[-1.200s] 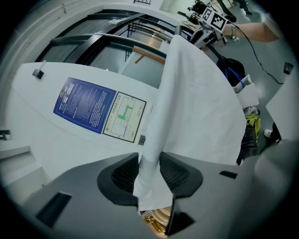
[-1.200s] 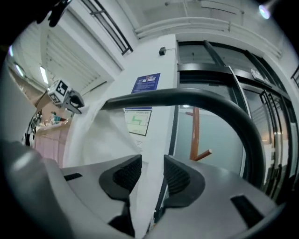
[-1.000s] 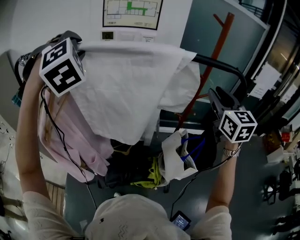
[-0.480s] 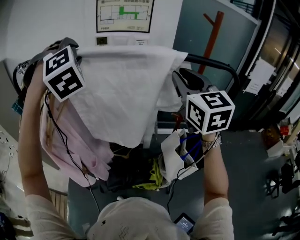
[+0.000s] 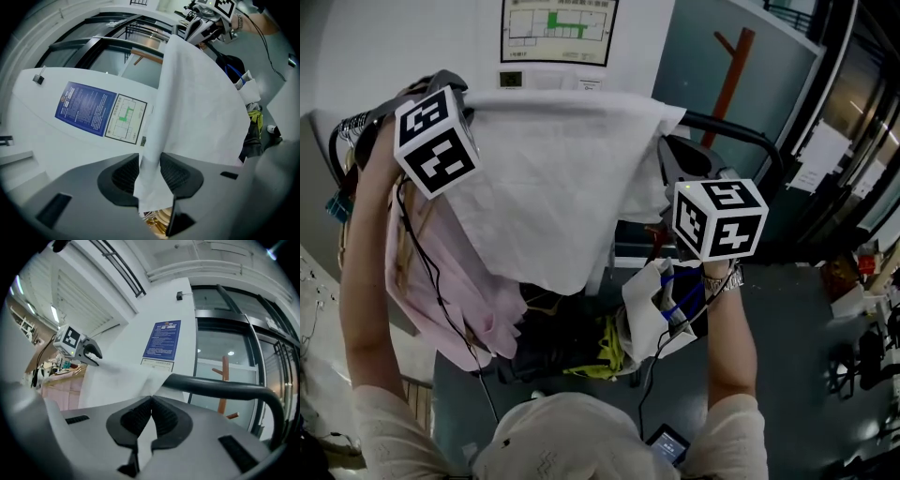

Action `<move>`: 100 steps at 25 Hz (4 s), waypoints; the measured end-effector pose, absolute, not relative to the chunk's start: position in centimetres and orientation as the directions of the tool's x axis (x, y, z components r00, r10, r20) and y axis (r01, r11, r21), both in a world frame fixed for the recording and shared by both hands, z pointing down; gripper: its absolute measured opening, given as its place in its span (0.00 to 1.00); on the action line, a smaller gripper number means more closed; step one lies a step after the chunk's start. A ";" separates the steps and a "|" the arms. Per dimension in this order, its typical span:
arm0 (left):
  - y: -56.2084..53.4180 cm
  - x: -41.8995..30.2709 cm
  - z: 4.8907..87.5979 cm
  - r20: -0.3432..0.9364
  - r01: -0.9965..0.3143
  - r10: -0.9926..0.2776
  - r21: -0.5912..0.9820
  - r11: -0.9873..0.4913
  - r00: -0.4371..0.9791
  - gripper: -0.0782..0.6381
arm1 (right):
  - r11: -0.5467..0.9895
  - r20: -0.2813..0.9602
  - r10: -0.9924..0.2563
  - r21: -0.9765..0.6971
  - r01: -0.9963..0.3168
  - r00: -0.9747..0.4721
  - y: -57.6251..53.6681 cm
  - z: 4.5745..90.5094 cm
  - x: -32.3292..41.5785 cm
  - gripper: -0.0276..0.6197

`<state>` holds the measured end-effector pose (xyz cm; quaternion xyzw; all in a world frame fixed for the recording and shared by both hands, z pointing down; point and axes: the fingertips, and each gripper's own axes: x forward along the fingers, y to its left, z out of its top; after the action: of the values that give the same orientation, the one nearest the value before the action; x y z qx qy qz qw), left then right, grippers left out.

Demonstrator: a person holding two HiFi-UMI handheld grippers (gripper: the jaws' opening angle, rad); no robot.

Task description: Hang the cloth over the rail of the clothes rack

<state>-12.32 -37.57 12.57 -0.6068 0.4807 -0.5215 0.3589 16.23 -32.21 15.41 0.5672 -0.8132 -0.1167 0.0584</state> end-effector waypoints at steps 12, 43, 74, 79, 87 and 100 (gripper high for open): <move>-37.7 -12.3 12.7 0.300 -0.248 -0.954 -0.924 -0.292 0.006 0.32 | 0.128 -0.042 -0.988 0.294 -0.947 -0.147 -31.1 13.7 24.7 0.07; -34.3 -13.7 7.4 0.081 -0.327 -0.994 -0.940 -0.099 0.070 0.32 | 0.195 -0.097 -0.967 0.305 -0.932 -0.234 -27.2 16.5 21.9 0.07; -24.0 -6.6 47.1 0.180 -0.960 -0.943 0.033 -0.278 0.280 0.13 | 0.299 0.286 -0.899 -0.150 -0.942 -0.331 -23.2 48.1 5.2 0.07; -23.8 -5.5 47.4 0.214 -0.949 -0.926 0.013 -0.316 0.311 0.13 | 0.270 0.315 -0.906 -0.085 -0.959 -0.283 -22.6 48.9 6.2 0.07; -23.5 -5.0 47.1 0.185 -0.932 -0.917 -0.023 -0.363 0.352 0.13 | 0.279 0.303 -0.907 -0.087 -0.956 -0.292 -22.6 48.8 6.2 0.07; -23.7 -5.8 47.6 0.178 -0.932 -0.921 -0.046 -0.359 0.346 0.13 | 0.340 0.221 -0.917 0.000 -0.941 -0.331 -22.5 47.4 4.0 0.07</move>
<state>-5.80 -23.65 47.56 -0.8196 0.5654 -0.0865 -0.0319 4.01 -22.49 47.41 0.5710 -0.8134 0.0640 0.0910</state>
